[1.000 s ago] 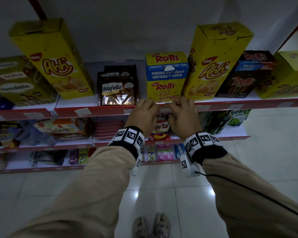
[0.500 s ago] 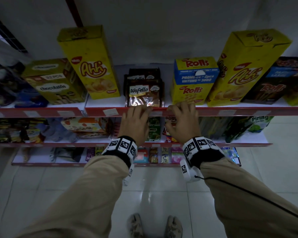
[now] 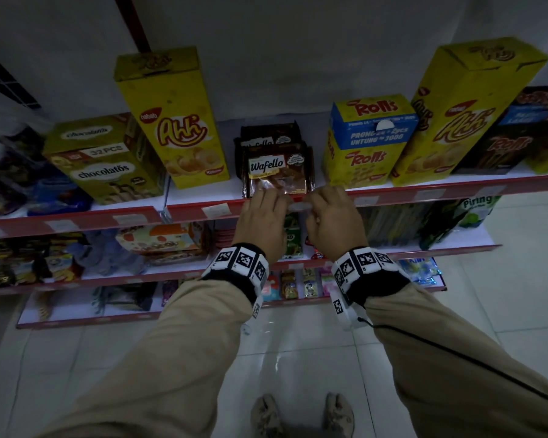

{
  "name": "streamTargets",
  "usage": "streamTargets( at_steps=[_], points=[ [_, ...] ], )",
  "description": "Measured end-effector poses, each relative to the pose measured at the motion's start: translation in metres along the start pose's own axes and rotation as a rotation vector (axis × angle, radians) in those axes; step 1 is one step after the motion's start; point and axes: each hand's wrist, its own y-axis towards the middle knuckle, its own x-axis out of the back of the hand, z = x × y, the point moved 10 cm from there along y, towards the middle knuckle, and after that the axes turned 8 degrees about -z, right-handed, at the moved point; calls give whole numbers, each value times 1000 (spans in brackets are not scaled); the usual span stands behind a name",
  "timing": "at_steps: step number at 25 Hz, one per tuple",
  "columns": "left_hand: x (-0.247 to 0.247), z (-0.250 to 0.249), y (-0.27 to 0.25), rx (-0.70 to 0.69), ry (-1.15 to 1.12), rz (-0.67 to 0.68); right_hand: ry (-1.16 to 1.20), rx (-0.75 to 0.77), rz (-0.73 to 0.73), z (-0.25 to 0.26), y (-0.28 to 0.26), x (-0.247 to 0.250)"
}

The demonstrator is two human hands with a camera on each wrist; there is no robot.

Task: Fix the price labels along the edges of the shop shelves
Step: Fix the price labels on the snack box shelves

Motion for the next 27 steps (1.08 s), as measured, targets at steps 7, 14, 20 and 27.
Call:
streamTargets(
  at_steps=[7, 14, 20, 27],
  points=[
    [-4, 1, -3, -49, 12, -3, -73, 18, 53, 4, -3, -10],
    [-5, 4, -1, -37, 21, -56, -136, -23, 122, 4, 1, -19],
    [-3, 5, 3, -17, 12, -68, -119, 30, 17, 7, 3, -10],
    [-2, 8, 1, -31, -122, -7, -18, -86, 84, -4, 9, -16]
  ],
)
